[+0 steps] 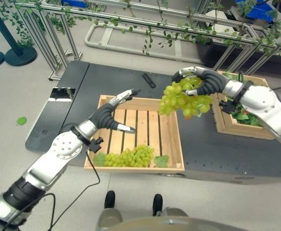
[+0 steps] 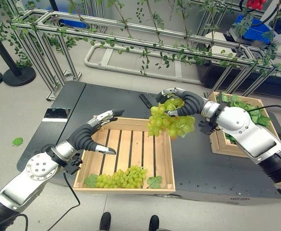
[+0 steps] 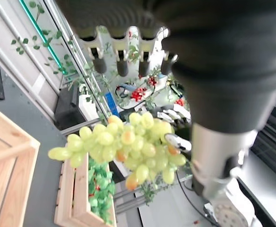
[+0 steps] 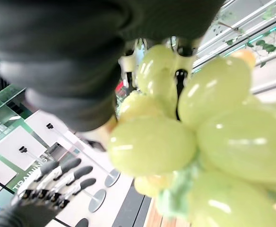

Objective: Pick up the fruits from the basket on one side to the basket on the other side

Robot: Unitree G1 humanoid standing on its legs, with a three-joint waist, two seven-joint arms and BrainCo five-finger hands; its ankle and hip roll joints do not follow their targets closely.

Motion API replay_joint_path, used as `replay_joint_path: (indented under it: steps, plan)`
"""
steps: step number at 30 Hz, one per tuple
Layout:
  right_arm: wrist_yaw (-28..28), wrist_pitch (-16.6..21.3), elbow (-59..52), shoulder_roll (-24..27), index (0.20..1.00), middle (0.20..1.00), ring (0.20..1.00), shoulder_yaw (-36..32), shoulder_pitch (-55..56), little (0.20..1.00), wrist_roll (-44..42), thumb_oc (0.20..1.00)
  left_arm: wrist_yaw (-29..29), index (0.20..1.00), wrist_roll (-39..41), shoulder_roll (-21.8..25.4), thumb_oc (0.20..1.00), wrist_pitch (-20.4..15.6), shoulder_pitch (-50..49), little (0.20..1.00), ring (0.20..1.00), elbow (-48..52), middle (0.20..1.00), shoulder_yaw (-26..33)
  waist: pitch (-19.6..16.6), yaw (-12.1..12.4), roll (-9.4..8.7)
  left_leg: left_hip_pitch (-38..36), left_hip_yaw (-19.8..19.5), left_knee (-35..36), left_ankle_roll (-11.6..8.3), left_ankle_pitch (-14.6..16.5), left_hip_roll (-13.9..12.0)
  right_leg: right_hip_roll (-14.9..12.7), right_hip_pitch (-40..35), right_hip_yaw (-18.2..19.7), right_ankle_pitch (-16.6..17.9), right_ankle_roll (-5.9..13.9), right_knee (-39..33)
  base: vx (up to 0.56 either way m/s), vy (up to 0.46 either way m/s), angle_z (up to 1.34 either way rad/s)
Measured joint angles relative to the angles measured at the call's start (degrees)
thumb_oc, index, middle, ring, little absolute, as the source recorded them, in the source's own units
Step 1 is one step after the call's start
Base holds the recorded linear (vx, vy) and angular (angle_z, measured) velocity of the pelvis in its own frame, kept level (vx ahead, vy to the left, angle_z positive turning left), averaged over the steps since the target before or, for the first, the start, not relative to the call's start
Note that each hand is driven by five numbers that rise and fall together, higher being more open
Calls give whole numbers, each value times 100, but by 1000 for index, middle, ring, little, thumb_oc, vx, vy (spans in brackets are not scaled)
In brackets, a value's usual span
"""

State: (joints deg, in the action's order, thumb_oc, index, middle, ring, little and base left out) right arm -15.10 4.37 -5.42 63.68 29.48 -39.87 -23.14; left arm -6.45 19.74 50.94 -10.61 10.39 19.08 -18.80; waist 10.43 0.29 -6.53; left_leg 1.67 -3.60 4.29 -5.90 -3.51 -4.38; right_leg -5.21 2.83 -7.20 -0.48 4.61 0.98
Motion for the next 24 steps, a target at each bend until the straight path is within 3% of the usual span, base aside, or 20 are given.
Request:
replay_joint_path:
  steps: [9, 24]
  plan:
    - [-49, 33, -275, -72, 200, 200, 200, 1, -2, 200, -103, 200, 22, 1000, -100, -386, 1000, 12, 23, 1000, 1000, -158, 1000, -45, 0, -93, 1, -8, 1, -7, 0, 0, -4, 3, -10, 10, 2, -1, 6, 0, 0, 0]
    - [-56, 32, -335, -622, 200, 200, 200, 340, -758, 200, -105, 200, 137, 1000, -559, -983, 1000, 135, 377, 1000, 1000, -674, 1000, -491, -6, -99, -7, -48, 21, -12, 0, 0, -9, 9, -36, 35, 6, -5, 21, 0, 0, 0]
